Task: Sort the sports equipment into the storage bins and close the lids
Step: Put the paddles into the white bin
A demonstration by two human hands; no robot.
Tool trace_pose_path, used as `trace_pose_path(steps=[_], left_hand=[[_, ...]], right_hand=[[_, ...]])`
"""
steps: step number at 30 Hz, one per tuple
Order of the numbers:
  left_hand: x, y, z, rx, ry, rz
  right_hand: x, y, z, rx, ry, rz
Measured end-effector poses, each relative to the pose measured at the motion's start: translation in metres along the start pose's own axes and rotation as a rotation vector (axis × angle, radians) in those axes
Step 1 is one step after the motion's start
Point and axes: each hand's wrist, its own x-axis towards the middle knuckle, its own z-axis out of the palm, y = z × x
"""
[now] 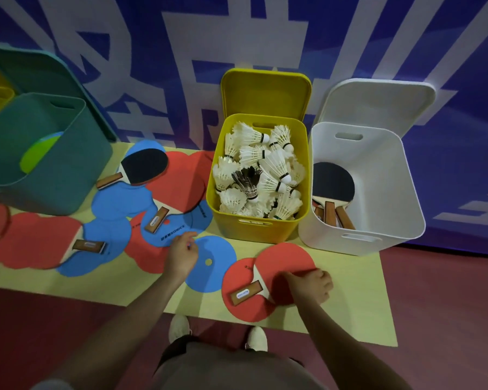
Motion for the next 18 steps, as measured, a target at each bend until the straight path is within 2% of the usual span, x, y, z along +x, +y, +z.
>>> trace_pose_path(steps=[2,6,11,15,18], left_hand=[[0.019,-0.004,-0.014,0.051,0.054,0.019],[0.065,-0.025,-0.045,0.163,0.136,0.04],[0.113,-0.031,-0.072,0.241,0.071,-0.007],[0.143,-0.015,-0.087,0.1,0.013,-0.026],[0.168,-0.01,-0.095,0.028,-0.059,-0.103]], right_hand=[[0.003,0.002,-0.003,0.054,0.063,-0.006],[-0.016,-0.005,-0.014,0.526,0.098,-0.035],[-0.063,-0.031,-0.01,0.845,0.225,-0.086],[-0.092,-0.053,0.009,0.828,0.319,-0.144],[-0.105,-0.066,0.016,0.786,0.401,-0.105]])
